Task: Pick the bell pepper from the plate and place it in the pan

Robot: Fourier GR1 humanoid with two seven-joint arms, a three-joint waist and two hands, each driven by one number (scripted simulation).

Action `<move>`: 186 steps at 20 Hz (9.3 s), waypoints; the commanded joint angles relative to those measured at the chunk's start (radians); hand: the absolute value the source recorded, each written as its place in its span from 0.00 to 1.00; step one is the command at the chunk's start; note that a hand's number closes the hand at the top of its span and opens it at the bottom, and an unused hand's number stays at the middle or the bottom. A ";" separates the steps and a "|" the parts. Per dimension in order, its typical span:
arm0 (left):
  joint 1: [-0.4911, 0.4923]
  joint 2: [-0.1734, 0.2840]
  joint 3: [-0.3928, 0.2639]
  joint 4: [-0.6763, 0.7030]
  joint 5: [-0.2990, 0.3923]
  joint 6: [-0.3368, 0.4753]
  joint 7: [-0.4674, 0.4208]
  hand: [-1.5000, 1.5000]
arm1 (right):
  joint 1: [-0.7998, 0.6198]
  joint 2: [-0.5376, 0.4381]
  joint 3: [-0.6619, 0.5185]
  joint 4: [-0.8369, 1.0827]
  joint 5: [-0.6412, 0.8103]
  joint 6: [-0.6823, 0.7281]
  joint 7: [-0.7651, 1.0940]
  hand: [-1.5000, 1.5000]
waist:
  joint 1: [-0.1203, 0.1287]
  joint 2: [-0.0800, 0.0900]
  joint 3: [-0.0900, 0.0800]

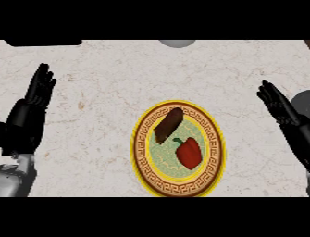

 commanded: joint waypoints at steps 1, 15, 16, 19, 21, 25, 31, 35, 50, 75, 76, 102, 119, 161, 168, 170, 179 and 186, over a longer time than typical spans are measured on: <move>0.045 -0.062 -0.046 0.031 -0.011 -0.023 -0.089 0.50 | -0.080 0.015 0.008 0.036 -0.046 0.084 0.035 1.00 | 0.045 -0.015 0.005; 0.119 -0.168 -0.135 0.070 0.052 -0.141 -0.221 0.50 | -0.289 -0.145 -0.023 0.274 0.001 0.542 -0.213 0.00 | 0.049 -0.014 0.006; 0.146 -0.183 -0.163 0.063 0.014 -0.116 -0.232 0.50 | -0.315 -0.148 -0.027 0.307 0.034 0.547 -0.227 0.00 | 0.052 -0.014 0.006; 0.121 -0.168 -0.134 0.013 0.037 -0.129 -0.159 0.50 | -0.385 -0.093 0.032 0.346 0.163 0.520 -0.246 0.00 | 0.058 -0.015 0.006; 0.098 -0.188 -0.105 0.125 0.028 -0.134 -0.247 0.50 | -0.446 -0.077 0.056 0.297 0.149 0.534 -0.123 0.00 | 0.050 -0.015 0.005; 0.150 -0.200 -0.149 0.091 -0.003 -0.123 -0.263 0.50 | -0.500 -0.095 0.130 0.227 0.235 0.571 -0.055 0.00 | 0.051 -0.019 0.005; 0.095 -0.236 -0.150 0.162 -0.012 -0.123 -0.272 0.50 | -0.611 -0.046 0.291 0.229 0.411 0.616 0.071 0.00 | 0.056 -0.014 0.004; 0.150 -0.192 -0.126 0.090 0.019 -0.159 -0.253 0.50 | -0.593 -0.014 0.412 0.182 0.552 0.617 0.107 0.00 | 0.061 -0.018 0.005; 0.201 -0.199 -0.084 -0.007 -0.004 -0.199 -0.193 0.50 | -0.409 0.097 0.422 0.162 0.883 0.626 0.079 0.00 | 0.045 -0.018 0.006; 0.105 -0.292 -0.053 0.106 -0.088 -0.201 -0.203 0.50 | -0.449 0.219 0.428 0.505 1.225 0.481 -0.203 1.00 | 0.048 -0.015 0.006; 0.123 -0.303 -0.060 0.131 -0.088 -0.209 -0.258 0.50 | -0.439 0.245 0.452 0.517 1.241 0.473 -0.192 1.00 | 0.048 -0.015 0.006; 0.179 -0.265 0.023 0.072 -0.066 -0.215 -0.219 0.50 | -0.417 0.359 -0.269 0.320 1.394 -0.079 0.681 1.00 | -0.042 -0.043 0.002; 0.233 -0.307 -0.061 0.068 -0.114 -0.232 -0.266 0.50 | -0.261 0.391 -0.449 0.008 1.496 -0.348 1.020 1.00 | 0.040 -0.017 0.006; 0.154 -0.334 -0.022 0.121 -0.120 -0.242 -0.267 0.50 | -0.456 -0.058 -1.020 1.137 0.619 -0.575 -0.074 0.00 | 0.046 -0.014 0.007; 0.171 -0.297 0.010 0.078 -0.094 -0.266 -0.206 0.50 | -0.271 -0.072 -1.115 0.994 0.413 -0.281 -0.125 0.00 | 0.013 -0.025 0.004; 0.204 -0.283 0.030 0.079 -0.069 -0.294 -0.273 0.50 | -0.232 -0.087 -1.130 0.966 0.360 -0.188 -0.129 0.00 | 0.021 -0.023 0.004; 0.179 -0.315 -0.011 -0.002 -0.103 -0.256 -0.156 0.50 | 0.070 0.153 -1.084 0.484 0.232 0.005 -0.070 0.00 | 0.028 -0.021 0.004; 0.178 -0.309 0.017 0.101 -0.109 -0.284 -0.259 0.50 | 0.263 0.262 -1.074 0.269 0.208 0.024 -0.090 0.00 | 0.034 -0.018 0.005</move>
